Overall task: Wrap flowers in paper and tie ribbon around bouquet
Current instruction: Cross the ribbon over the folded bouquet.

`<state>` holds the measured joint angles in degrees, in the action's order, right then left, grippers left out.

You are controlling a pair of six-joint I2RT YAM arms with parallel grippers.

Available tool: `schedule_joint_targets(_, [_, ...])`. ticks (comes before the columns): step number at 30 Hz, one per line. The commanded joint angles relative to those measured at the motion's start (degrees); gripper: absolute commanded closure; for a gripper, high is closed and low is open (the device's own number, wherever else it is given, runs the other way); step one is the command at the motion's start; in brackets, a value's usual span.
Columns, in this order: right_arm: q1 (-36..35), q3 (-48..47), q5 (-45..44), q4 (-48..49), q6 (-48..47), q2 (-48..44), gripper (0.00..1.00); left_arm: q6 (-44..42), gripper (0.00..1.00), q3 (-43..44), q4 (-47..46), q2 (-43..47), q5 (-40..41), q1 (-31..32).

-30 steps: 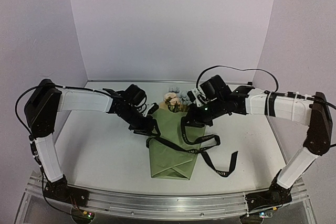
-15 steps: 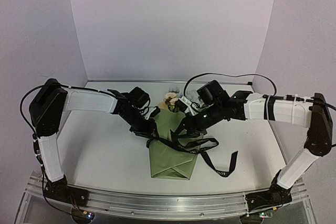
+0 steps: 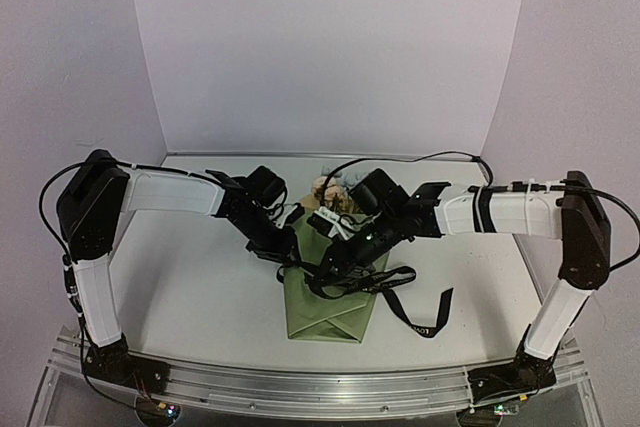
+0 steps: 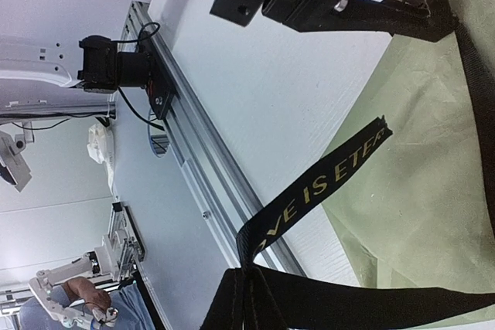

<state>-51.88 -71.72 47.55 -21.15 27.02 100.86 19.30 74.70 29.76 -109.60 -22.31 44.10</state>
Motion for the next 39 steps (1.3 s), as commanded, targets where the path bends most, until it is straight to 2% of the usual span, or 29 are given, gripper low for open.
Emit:
schedule_joint_targets(1, [-0.5,-2.4,1.0,-0.4,-1.6,1.0,1.00,-0.8,0.66,2.0,1.0,2.1,3.3,0.1])
schedule_joint_targets(8, [-0.7,-1.8,-0.9,-0.7,-2.2,3.0,1.00,-1.2,0.54,3.1,2.9,3.2,4.2,0.3])
schedule_joint_targets(15, [-0.7,-0.9,-3.5,-2.5,-3.5,4.0,1.00,-2.1,0.54,2.4,5.2,5.6,5.2,0.3])
schedule_joint_targets(29, [-2.2,-0.8,-3.6,-8.8,-6.3,7.0,1.00,-5.8,0.46,5.5,7.7,0.3,6.6,1.0])
schedule_joint_targets(35, [-2.3,-1.0,-6.0,-9.2,-6.4,7.1,1.00,-6.7,0.46,7.6,8.4,-2.0,8.6,1.5])
schedule_joint_targets(39, [-2.3,-1.5,-9.5,-9.3,-5.3,7.5,1.00,-7.0,0.50,8.5,8.8,-3.0,9.2,1.8])
